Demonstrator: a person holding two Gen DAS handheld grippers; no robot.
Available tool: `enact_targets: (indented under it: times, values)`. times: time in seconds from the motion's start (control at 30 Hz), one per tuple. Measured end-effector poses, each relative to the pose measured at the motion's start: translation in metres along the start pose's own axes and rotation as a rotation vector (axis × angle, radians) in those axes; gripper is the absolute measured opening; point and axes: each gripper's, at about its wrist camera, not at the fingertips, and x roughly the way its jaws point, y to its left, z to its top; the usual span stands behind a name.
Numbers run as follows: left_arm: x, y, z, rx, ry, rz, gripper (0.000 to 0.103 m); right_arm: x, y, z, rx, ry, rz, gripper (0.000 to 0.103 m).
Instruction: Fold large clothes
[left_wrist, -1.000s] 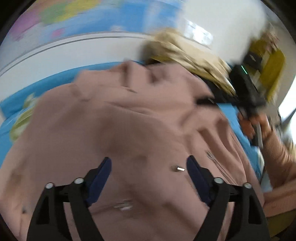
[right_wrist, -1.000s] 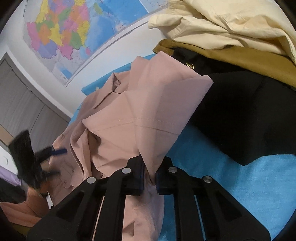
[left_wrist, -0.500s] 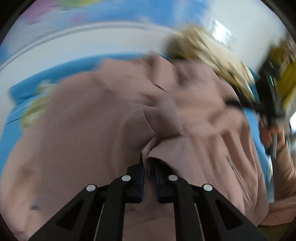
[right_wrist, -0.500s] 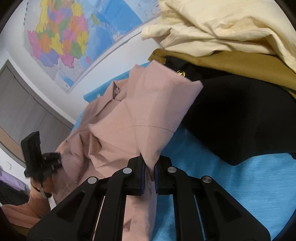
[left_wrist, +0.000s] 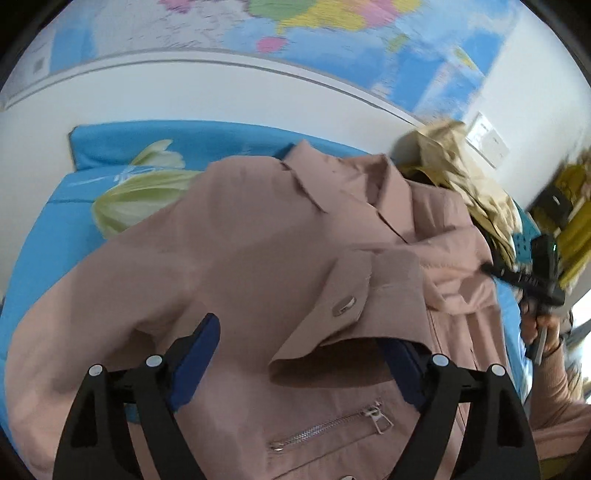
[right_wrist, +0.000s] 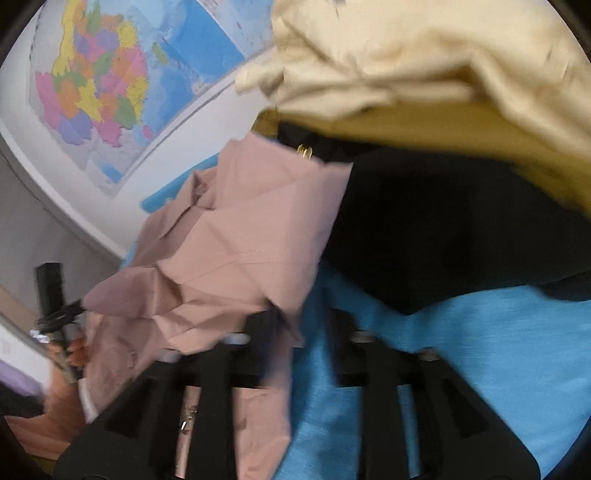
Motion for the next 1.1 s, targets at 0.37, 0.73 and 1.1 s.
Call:
enact_targets:
  times: [0.37,0.73,1.1]
  values:
    - [0.000,0.000,0.001,-0.011,-0.010,0.032,0.059,0.044,0.168,-0.034,-0.597,0.066,0.077,0.051]
    - [-0.025,0.040,-0.002,-0.168,-0.035,0.023,0.069,0.081,0.181,-0.075,-0.777,0.274,0.139,0.006]
    - [-0.032,0.021,-0.003,-0.113,-0.016,-0.159,0.083,0.036,0.122,-0.024,-0.487,0.127,0.135,0.036]
